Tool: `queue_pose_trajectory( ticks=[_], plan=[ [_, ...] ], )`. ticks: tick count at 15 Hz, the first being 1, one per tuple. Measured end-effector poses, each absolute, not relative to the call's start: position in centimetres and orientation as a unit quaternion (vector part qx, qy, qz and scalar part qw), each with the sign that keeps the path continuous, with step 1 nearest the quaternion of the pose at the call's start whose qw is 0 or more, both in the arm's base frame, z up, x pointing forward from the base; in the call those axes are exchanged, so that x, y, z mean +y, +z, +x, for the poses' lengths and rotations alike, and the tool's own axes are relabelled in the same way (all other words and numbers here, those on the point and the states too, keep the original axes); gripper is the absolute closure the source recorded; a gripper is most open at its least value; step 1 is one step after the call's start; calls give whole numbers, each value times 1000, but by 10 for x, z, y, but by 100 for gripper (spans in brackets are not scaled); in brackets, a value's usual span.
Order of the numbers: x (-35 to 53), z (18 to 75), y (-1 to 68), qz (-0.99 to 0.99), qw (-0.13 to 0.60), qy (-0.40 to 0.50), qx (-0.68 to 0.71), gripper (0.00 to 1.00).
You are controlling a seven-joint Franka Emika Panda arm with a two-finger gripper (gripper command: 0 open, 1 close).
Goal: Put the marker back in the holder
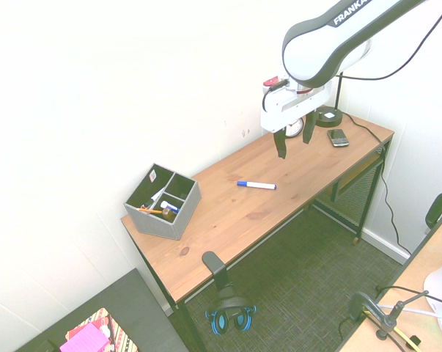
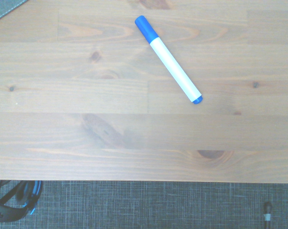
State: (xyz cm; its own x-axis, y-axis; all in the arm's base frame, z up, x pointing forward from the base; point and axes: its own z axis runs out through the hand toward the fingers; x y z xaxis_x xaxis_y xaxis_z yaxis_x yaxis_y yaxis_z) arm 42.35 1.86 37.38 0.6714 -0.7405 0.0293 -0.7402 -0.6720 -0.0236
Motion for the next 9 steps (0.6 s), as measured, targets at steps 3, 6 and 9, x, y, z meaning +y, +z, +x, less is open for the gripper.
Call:
queue_pose_trajectory(
  ticks=[3,6,9],
  plan=[
    [18,423,369,-926,5,-31,377,0],
    [30,418,327,-955,-11,-51,294,0],
    [57,426,280,-977,-36,-64,199,0]
  ],
)
